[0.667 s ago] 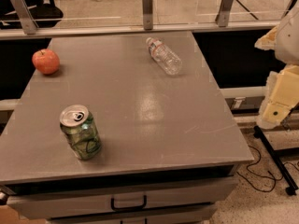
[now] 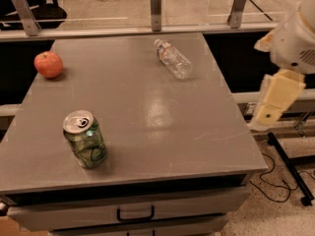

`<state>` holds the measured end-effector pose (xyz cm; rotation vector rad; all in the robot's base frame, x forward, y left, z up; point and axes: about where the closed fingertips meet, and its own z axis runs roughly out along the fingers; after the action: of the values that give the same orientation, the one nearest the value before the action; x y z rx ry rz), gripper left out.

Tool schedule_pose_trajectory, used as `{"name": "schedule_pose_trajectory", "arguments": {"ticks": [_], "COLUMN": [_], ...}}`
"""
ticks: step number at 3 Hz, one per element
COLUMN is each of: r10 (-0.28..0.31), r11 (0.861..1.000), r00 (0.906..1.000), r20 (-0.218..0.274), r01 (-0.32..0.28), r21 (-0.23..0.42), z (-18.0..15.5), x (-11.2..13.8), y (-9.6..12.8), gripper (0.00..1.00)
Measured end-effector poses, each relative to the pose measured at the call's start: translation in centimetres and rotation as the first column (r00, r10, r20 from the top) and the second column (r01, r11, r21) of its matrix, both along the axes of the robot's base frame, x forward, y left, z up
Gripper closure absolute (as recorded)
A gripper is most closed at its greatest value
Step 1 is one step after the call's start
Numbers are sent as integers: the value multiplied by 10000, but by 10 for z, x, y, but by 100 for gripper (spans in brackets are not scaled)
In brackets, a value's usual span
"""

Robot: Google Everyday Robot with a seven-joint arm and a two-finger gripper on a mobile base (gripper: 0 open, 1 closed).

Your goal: Move water bottle near green can

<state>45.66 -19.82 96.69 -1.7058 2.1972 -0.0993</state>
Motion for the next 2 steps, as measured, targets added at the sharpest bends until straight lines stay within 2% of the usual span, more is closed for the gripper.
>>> {"name": "schedule_pose_trajectory", "arguments": {"ticks": [1, 2], "r10": [55, -107], "r11": [9981, 9922], "r00": [9986, 9924], "r20": [518, 1223], "r01": [-86, -46], "r21": [614, 1248], "z": [-27, -52], "x": [50, 106], "y": [42, 80], "gripper": [0, 0]}}
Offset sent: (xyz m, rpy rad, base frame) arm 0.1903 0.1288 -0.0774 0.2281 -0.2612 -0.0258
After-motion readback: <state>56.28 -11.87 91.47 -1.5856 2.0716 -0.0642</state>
